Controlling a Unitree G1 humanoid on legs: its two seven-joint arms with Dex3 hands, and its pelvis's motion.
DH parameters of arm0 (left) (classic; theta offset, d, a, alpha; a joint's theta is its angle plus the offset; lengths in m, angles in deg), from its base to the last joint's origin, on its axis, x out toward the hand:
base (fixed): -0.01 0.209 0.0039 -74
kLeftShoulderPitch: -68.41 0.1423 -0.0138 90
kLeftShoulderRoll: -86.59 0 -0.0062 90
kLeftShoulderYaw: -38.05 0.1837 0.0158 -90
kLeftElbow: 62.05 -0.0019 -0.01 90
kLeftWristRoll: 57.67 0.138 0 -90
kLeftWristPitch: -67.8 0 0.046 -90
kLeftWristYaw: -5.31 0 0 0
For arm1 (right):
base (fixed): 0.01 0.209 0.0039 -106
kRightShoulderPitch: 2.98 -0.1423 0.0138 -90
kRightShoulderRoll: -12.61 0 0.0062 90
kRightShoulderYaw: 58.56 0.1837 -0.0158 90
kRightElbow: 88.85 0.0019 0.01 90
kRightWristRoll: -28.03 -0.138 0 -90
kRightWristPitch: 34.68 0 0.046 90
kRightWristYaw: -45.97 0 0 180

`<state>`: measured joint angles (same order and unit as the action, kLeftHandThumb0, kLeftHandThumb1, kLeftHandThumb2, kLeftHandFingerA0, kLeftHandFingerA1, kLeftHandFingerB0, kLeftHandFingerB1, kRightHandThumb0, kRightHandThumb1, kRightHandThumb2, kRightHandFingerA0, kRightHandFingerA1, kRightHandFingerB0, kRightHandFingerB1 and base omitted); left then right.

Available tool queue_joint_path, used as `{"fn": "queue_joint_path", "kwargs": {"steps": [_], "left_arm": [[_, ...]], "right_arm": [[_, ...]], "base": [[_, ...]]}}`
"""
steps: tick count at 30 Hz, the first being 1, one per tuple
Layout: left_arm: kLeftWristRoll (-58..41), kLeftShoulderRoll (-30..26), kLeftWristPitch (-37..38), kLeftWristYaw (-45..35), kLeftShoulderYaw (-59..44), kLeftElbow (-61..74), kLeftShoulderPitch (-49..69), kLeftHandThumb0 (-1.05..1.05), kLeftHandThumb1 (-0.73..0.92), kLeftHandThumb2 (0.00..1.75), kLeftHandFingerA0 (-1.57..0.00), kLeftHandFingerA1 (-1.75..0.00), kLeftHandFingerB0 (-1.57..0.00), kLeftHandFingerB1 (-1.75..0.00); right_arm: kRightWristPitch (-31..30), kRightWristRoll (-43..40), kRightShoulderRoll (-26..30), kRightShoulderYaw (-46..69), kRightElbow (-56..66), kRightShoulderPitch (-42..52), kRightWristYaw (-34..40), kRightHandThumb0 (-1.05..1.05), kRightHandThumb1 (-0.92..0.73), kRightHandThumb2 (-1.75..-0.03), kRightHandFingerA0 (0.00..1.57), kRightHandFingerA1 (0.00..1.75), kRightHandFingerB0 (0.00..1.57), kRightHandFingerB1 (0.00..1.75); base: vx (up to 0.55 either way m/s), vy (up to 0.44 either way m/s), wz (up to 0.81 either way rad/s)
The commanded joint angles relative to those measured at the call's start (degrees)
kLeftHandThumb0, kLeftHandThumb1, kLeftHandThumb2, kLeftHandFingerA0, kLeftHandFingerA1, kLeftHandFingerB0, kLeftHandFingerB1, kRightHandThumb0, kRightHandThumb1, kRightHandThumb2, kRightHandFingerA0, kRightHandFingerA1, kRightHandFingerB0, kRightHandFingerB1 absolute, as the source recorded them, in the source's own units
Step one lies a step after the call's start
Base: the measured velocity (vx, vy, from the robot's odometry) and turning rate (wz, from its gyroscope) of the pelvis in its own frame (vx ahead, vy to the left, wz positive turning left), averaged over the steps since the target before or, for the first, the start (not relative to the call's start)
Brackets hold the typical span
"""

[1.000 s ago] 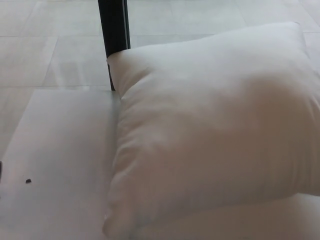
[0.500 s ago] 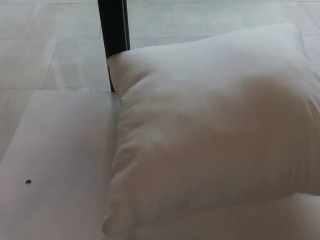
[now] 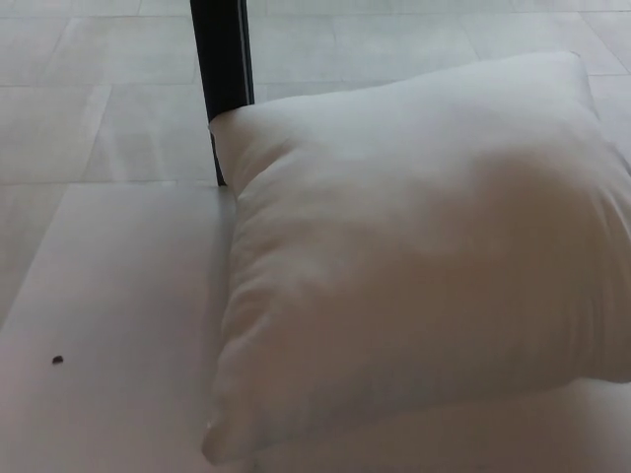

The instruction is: The robot uses its left hand to press on the left side of the pillow kept in the middle of the desk and uses its right hand to lift up and the right side of the pillow and turn it over

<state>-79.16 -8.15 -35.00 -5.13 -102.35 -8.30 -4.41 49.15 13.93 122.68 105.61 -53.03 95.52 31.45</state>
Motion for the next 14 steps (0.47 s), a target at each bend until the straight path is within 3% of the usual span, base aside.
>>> {"fn": "queue_joint_path", "kwargs": {"steps": [1,2,3,4,5,7,8,9,10,11,12,13,14], "left_arm": [[0.4,4.0,9.1,-3.9,2.1,-3.3,5.9,-1.05,0.45,0.66,-0.51,-1.21,-0.38,-1.31],[0.8,3.8,7.3,-2.8,2.4,-2.2,6.9,-1.05,0.45,0.66,-0.5,-1.2,-0.35,-1.29],[0.8,3.1,6.2,-2.4,2.3,-3.0,7.3,-1.05,0.46,0.65,-0.55,-1.18,-0.32,-1.27],[1.5,2.4,6.0,-2.6,2.8,-4.2,8.1,-1.05,0.45,0.65,-0.55,-1.18,-0.32,-1.25],[1.8,2.0,6.6,-2.7,3.1,-5.1,8.4,-1.05,0.45,0.65,-0.56,-1.2,-0.33,-1.26],[1.8,1.6,7.5,-2.6,3.5,-6.4,8.5,-1.05,0.45,0.65,-0.56,-1.2,-0.33,-1.26],[4.2,0.1,9.0,-2.1,5.3,-8.6,8.9,-1.05,0.51,0.7,-0.5,-1.22,-0.3,-1.27],[4.6,-0.1,9.5,-1.3,5.7,-9.3,8.8,-1.05,0.49,0.7,-0.55,-1.23,-0.28,-1.29],[4.5,-0.2,9.7,-1.2,5.9,-9.6,8.8,-1.05,0.49,0.7,-0.55,-1.23,-0.28,-1.29],[3.6,-1.3,10.3,-1.8,5.7,-12.2,7.7,-1.05,0.48,0.7,-0.47,-1.25,-0.26,-1.37],[3.6,-1.5,10.6,-1.8,6.0,-12.5,7.6,-1.05,0.48,0.7,-0.47,-1.25,-0.26,-1.37],[4.6,-2.7,10.2,-1.5,7.1,-12.8,7.5,-1.05,0.5,0.71,-0.48,-1.24,-0.21,-1.38],[4.4,-3.1,10.3,-2.1,7.4,-13.0,7.6,-1.05,0.5,0.7,-0.46,-1.25,-0.24,-1.37]], "right_arm": [[14.5,-7.7,-5.1,2.7,-12.4,0.7,9.1,-0.93,-0.71,-1.03,0.35,0.71,0.09,0.09],[15.4,-6.3,-5.5,1.0,-13.1,1.9,8.3,-0.85,-0.82,-0.64,0.31,0.52,0.06,0.29],[15.8,-5.4,-5.5,-0.3,-13.8,2.4,8.5,-0.87,-0.69,-1.02,0.3,0.56,0.08,0.18],[16.6,-3.6,-5.8,-2.3,-14.2,3.2,9.0,-0.86,-0.69,-1.02,0.23,0.55,0.08,0.13],[16.9,-3.3,-5.9,-3.1,-14.6,3.4,9.0,-0.8,-0.64,-1.0,0.2,0.55,0.03,0.19],[17.0,-3.7,-5.7,-4.0,-15.4,3.4,9.2,-0.8,-0.64,-1.0,0.2,0.55,0.03,0.19],[17.3,-3.1,-6.4,-5.1,-15.7,3.7,9.2,-0.86,-0.81,-0.65,0.39,0.56,0.0,0.27],[17.5,-3.0,-6.7,-5.7,-15.8,4.2,9.2,-0.84,-0.63,-1.01,0.25,0.59,0.03,0.16],[17.6,-3.2,-6.6,-6.0,-16.0,4.3,9.3,-0.84,-0.63,-1.01,0.25,0.59,0.03,0.16],[18.5,-1.1,-6.3,-9.0,-16.7,5.5,9.9,-0.92,-0.72,-1.04,0.4,0.75,0.08,0.14],[18.0,-1.3,-5.9,-9.7,-17.0,5.6,10.1,-0.92,-0.72,-1.04,0.4,0.75,0.08,0.14],[19.2,-1.2,-6.2,-10.7,-17.4,6.0,9.0,-0.85,-0.68,-1.03,0.26,0.61,0.05,0.23],[19.4,-1.2,-6.3,-11.5,-17.6,6.0,9.1,-0.88,-0.7,-1.04,0.27,0.59,0.04,0.28]], "base": [[0.0,0.0,0.0],[0.0,0.0,0.0],[0.0,0.0,0.0],[0.0,0.0,0.0],[0.0,0.0,0.0],[0.0,0.0,0.0],[0.0,0.0,0.0],[0.0,0.0,0.0],[0.0,0.0,0.0],[0.0,0.0,0.0],[0.0,0.0,0.0],[0.0,0.0,0.0],[0.0,0.0,0.0]]}}
